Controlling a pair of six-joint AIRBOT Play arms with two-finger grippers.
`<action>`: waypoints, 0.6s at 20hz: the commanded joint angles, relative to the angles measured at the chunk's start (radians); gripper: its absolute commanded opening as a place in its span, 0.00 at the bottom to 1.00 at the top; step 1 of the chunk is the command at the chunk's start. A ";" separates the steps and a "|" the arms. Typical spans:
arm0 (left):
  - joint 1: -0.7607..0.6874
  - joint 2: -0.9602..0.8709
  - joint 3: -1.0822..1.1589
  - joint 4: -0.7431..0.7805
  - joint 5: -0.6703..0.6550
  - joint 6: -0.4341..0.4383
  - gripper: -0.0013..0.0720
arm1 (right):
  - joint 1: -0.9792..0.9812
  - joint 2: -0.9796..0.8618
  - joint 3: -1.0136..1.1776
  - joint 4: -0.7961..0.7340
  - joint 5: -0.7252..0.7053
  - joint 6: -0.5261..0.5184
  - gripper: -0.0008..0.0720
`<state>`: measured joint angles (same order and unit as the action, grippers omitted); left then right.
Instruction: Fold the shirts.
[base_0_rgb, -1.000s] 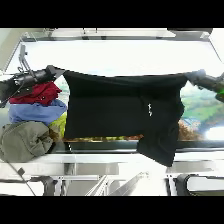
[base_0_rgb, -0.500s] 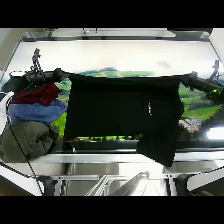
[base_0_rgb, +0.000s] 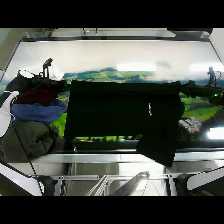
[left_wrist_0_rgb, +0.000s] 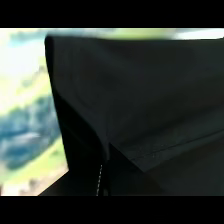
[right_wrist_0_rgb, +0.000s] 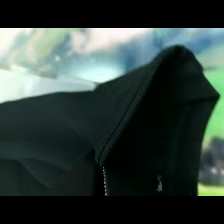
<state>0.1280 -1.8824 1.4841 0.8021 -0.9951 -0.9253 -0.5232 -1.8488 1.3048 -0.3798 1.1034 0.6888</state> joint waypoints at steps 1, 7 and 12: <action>-0.029 -0.001 0.001 0.173 -0.048 -0.094 0.03 | -0.001 -0.001 0.001 -0.075 -0.004 0.023 0.04; -0.030 -0.001 0.001 0.175 -0.085 -0.116 0.03 | -0.001 -0.001 0.001 -0.085 -0.028 0.024 0.04; -0.030 0.000 0.008 0.173 -0.113 -0.117 0.35 | 0.003 0.000 0.002 -0.085 -0.021 0.024 0.35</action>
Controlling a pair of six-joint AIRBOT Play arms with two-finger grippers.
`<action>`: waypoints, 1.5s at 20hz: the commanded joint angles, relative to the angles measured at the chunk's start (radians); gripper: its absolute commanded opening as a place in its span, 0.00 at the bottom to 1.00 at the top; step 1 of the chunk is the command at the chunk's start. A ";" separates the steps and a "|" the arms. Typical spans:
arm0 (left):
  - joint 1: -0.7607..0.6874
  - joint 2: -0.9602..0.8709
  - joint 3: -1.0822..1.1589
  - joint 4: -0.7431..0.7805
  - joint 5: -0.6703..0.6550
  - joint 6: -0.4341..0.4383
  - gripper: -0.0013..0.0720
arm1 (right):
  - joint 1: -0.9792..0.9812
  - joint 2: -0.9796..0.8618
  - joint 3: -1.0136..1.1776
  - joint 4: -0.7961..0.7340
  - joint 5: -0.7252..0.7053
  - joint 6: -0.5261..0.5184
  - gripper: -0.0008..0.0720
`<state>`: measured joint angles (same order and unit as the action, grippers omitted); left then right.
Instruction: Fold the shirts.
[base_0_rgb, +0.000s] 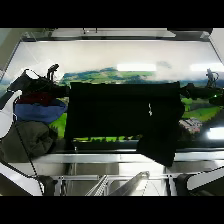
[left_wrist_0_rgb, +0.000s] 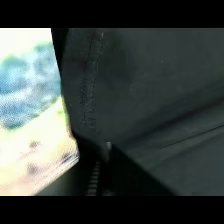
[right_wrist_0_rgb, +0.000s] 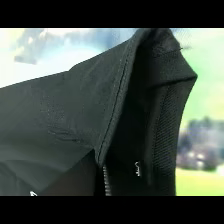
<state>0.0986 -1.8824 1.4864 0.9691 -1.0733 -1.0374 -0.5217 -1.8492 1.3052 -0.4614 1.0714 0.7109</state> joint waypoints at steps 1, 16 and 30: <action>0.002 0.000 0.024 0.007 -0.086 -0.006 0.45 | -0.001 0.005 0.001 -0.010 0.015 0.013 0.43; 0.052 0.343 -0.213 0.177 -0.463 -0.267 0.45 | -0.149 0.477 -0.235 -0.230 0.240 0.185 0.42; 0.130 0.291 -0.634 0.002 -0.198 -0.139 0.45 | -0.150 0.721 -0.592 -0.065 0.243 0.162 0.42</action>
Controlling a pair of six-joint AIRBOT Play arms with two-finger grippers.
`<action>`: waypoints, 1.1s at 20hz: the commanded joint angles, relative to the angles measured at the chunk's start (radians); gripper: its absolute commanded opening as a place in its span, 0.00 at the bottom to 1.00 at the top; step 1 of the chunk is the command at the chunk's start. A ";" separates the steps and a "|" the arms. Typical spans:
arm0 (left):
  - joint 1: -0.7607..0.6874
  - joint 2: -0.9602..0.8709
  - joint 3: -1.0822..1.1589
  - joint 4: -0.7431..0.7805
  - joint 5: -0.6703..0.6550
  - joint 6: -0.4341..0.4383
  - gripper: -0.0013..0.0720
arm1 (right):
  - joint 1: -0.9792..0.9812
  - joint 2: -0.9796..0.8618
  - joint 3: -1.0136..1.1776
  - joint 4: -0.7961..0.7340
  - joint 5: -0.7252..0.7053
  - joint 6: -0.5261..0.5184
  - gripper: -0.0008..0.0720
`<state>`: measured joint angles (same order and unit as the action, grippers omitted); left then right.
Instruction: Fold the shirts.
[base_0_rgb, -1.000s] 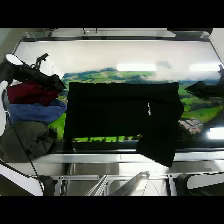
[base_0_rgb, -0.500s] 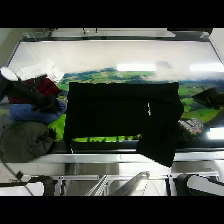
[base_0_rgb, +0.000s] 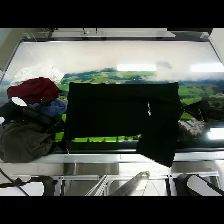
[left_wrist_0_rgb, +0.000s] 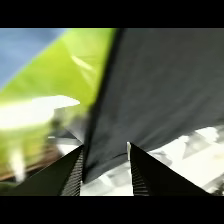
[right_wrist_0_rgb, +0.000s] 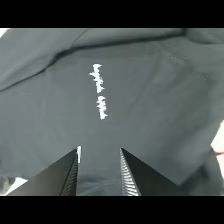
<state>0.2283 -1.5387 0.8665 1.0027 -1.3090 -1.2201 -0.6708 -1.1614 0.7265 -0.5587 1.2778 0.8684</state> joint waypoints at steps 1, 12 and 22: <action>-0.001 -0.061 -0.014 -0.040 0.026 0.056 0.45 | 0.000 0.046 -0.014 0.038 0.042 0.008 0.42; -0.049 -0.062 -0.014 -0.113 0.026 0.165 0.05 | -0.002 0.091 -0.051 -0.584 0.119 0.533 0.73; -0.049 -0.062 -0.014 -0.113 0.025 0.165 0.05 | -0.002 -0.044 -0.260 -0.412 -0.100 0.252 0.66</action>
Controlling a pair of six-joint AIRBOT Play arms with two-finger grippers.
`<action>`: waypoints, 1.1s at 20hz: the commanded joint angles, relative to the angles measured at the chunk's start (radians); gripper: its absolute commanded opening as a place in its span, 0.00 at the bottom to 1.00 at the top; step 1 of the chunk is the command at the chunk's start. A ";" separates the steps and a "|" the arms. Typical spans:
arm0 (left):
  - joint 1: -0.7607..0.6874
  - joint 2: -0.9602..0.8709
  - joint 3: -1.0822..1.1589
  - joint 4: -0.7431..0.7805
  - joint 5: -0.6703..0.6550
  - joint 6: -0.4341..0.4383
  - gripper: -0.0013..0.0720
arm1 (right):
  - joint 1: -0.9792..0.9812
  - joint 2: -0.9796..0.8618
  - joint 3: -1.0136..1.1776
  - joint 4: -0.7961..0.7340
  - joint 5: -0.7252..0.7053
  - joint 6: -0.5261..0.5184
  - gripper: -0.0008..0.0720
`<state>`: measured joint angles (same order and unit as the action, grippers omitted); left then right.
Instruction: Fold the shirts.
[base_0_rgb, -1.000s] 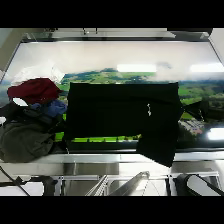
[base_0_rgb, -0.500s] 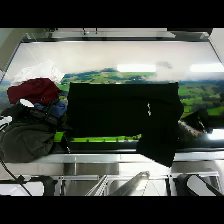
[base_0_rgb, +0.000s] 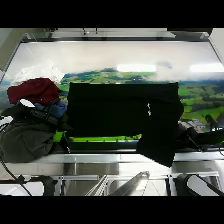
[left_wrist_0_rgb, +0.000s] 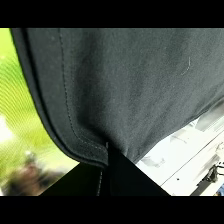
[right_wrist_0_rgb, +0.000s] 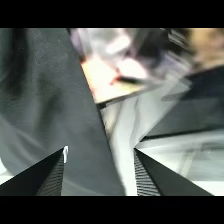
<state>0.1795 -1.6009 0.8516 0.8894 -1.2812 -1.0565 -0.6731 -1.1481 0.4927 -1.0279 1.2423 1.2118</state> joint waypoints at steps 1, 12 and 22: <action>0.000 0.000 0.001 0.000 -0.003 0.002 0.05 | 0.000 -0.089 -0.026 0.075 -0.066 -0.109 0.66; 0.000 0.000 0.001 0.000 -0.040 0.001 0.04 | 0.000 -0.161 0.063 0.243 0.161 -0.266 0.28; 0.003 0.000 0.031 0.011 -0.129 0.002 0.05 | -0.042 -0.138 0.125 0.255 0.214 -0.238 0.04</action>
<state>0.1791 -1.6020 0.8593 0.9058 -1.3445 -1.0565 -0.6857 -1.2972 0.5858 -0.7761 1.4281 0.9558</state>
